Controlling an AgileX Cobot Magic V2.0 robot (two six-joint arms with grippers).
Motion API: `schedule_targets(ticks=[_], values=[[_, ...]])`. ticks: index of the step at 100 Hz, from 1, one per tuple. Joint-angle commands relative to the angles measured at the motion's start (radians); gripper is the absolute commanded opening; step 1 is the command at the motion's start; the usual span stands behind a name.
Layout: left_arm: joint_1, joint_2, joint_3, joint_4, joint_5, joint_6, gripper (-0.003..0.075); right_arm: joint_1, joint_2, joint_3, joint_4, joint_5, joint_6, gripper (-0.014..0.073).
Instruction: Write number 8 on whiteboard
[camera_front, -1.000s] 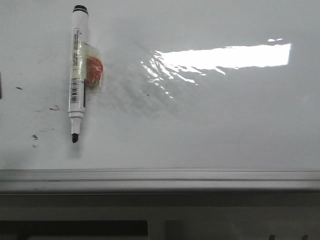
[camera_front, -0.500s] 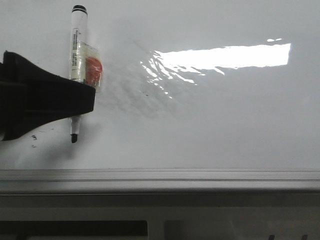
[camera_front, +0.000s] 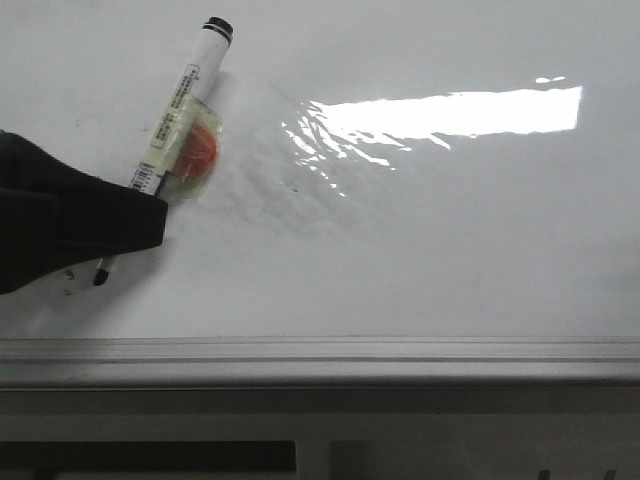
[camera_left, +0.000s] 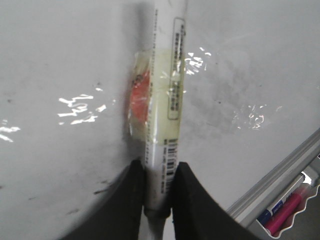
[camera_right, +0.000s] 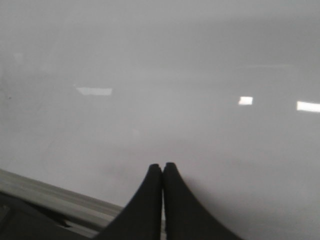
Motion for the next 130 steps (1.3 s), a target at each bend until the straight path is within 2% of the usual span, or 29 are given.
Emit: schedule_targets(ticks=[1,9,21,29,34,47,56,65,111,118,130], values=[[0.0,-0.009,-0.029,0.029,-0.055,-0.001,-0.002,0.036,0.037,-0.053,0.006,-0.034,-0.002,-0.0063],[0.0,-0.011,-0.033,0.133,-0.057,-0.001,-0.002,0.081,0.066,-0.092,0.006,0.002,-0.023,-0.0062],[0.0,-0.028,-0.035,0.215,-0.053,-0.001,-0.002,0.186,0.126,-0.186,0.006,0.058,-0.178,-0.0061],[0.0,-0.046,-0.035,0.284,-0.053,-0.001,-0.002,0.279,0.179,-0.255,0.006,0.085,-0.223,-0.0042],[0.0,-0.058,-0.035,0.348,-0.053,-0.001,-0.002,0.338,0.212,-0.293,0.006,0.083,-0.231,0.001],[0.0,-0.08,-0.035,0.506,-0.058,-0.001,-0.002,0.472,0.309,-0.381,-0.002,0.067,-0.231,0.0224],[0.0,-0.087,-0.035,0.641,-0.084,-0.001,-0.002,0.526,0.372,-0.437,-0.004,0.061,-0.231,0.0281],[0.0,-0.088,-0.035,0.694,-0.104,-0.001,-0.002,0.557,0.431,-0.487,0.001,0.057,-0.231,0.028],[0.0,-0.088,-0.035,0.702,-0.104,-0.001,-0.002,0.583,0.628,-0.605,0.031,0.021,-0.231,0.0278],[0.0,-0.088,-0.035,0.702,-0.104,-0.001,-0.002,0.583,0.641,-0.605,0.041,0.017,-0.231,0.0241],[0.0,-0.088,-0.035,0.702,-0.104,-0.001,-0.002,0.583,0.653,-0.605,0.061,0.023,-0.231,0.0102]])
